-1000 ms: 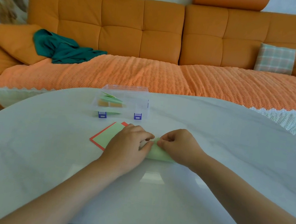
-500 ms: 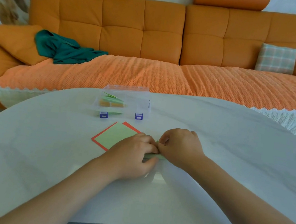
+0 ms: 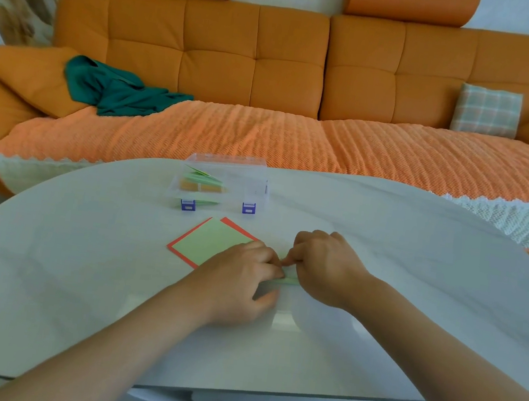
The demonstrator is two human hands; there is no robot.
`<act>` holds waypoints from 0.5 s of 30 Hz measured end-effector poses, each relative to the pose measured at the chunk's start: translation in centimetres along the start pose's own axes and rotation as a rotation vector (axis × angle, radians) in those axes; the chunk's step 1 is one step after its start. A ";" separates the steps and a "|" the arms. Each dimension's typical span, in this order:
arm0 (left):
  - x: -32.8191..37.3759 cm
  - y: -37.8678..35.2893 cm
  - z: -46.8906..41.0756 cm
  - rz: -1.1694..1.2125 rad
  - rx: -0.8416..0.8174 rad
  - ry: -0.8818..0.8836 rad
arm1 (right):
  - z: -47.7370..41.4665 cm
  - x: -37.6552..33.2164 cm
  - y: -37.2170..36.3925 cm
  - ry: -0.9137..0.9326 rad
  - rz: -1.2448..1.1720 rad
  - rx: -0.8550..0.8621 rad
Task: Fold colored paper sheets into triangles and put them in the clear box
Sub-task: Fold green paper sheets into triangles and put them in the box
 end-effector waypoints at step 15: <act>2.2 -1.1 2.1 -0.117 -0.061 0.042 | 1.3 -0.7 -0.2 0.002 0.110 0.076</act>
Point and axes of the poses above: each hand's wrist, its own z-axis away from the middle knuckle, its own y-axis out of the back of the hand, x = y × z, the point moved 8 cm from there along -z, towards the middle knuckle, and after that the axes turned 8 degrees about -x, right-handed, at the moved point
